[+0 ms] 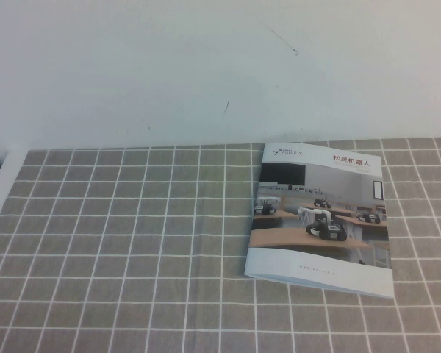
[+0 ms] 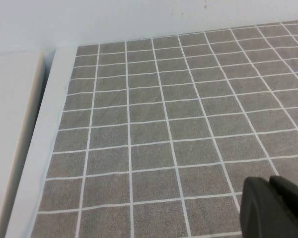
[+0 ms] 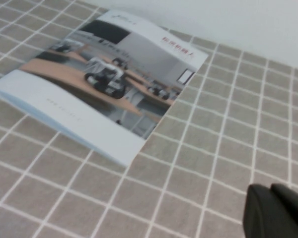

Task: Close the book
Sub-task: 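Close the open booklet and leave it lying on the table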

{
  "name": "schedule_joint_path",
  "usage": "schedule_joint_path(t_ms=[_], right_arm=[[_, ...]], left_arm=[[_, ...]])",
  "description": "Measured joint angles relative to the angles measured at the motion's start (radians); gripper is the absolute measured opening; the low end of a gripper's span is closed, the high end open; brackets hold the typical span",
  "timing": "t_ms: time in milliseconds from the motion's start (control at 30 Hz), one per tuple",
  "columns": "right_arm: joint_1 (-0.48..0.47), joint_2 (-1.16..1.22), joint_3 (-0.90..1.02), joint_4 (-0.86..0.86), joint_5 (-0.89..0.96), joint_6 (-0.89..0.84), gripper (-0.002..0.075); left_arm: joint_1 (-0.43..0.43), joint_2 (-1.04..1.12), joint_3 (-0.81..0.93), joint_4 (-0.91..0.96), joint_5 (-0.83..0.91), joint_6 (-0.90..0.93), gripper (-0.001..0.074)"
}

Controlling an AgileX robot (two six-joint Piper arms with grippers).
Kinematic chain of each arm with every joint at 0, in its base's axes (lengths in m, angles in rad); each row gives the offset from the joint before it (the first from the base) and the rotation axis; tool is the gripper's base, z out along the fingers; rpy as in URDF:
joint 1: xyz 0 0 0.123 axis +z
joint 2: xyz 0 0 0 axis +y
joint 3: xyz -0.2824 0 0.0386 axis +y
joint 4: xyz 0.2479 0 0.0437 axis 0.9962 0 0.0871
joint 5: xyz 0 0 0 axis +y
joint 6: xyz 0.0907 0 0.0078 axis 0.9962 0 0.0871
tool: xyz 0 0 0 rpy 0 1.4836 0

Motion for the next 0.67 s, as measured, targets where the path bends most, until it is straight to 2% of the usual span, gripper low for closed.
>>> schedule_joint_path(t_ms=[133,233,400,667], right_arm=[[0.0,-0.087,0.145,-0.153,-0.2,0.038,-0.0003],[0.0,-0.167,0.233,-0.192,-0.254,0.058,-0.0003],[0.0,-0.222,0.251,-0.201,-0.146,0.166,-0.0003],[0.0,-0.223,0.245,-0.201,-0.124,0.271,-0.0003]], left_arm=[[0.0,0.0,0.0,0.0,0.0,0.0,-0.0003],[0.0,-0.002,0.0,0.0,0.002,0.0,-0.0003],[0.0,-0.002,0.0,0.0,0.002,0.005,-0.0003],[0.0,-0.003,0.0,0.0,0.004,0.014,-0.0003]])
